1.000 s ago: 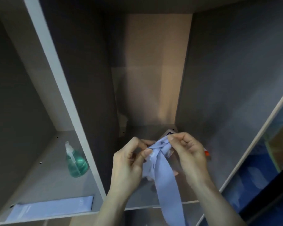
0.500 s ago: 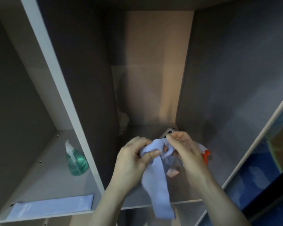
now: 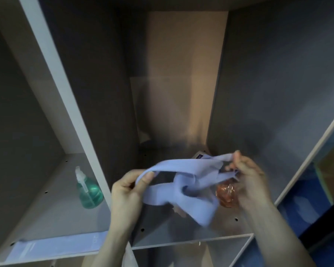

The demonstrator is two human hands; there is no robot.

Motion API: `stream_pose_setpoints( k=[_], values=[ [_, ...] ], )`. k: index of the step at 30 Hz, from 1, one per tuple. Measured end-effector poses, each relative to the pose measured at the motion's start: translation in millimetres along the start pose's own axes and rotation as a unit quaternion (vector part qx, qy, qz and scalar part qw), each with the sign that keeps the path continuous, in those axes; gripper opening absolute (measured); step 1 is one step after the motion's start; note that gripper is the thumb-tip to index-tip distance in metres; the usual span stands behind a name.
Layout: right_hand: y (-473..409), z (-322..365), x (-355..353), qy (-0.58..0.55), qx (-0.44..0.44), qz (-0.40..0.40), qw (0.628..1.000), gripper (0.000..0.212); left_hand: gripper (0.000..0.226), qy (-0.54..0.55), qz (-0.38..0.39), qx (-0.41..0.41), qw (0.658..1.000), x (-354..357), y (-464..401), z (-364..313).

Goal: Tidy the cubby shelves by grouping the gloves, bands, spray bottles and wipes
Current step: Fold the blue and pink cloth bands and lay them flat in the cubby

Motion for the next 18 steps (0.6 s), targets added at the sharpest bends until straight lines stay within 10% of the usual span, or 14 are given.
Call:
stream_pose_setpoints(
  k=[8, 18],
  values=[
    [5, 18, 25, 0.149, -0.077, 0.119, 0.979, 0.012, 0.027, -0.128, 0.091, 0.014, 0.987, 17, -7, -5],
    [12, 22, 27, 0.232, -0.160, 0.045, 0.958, 0.006, 0.029, 0.150, 0.042, -0.121, 0.980, 34, -5, -5]
  ],
)
Point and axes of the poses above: each hand's wrist, its own y-axis away from the middle knuckle, its own x-axis out of the palm, z = x × y, the point moved 7 cm from there along -y, towards the middle knuckle, and after that the axes turned 8 degrees about x, right-handed, at the moved point
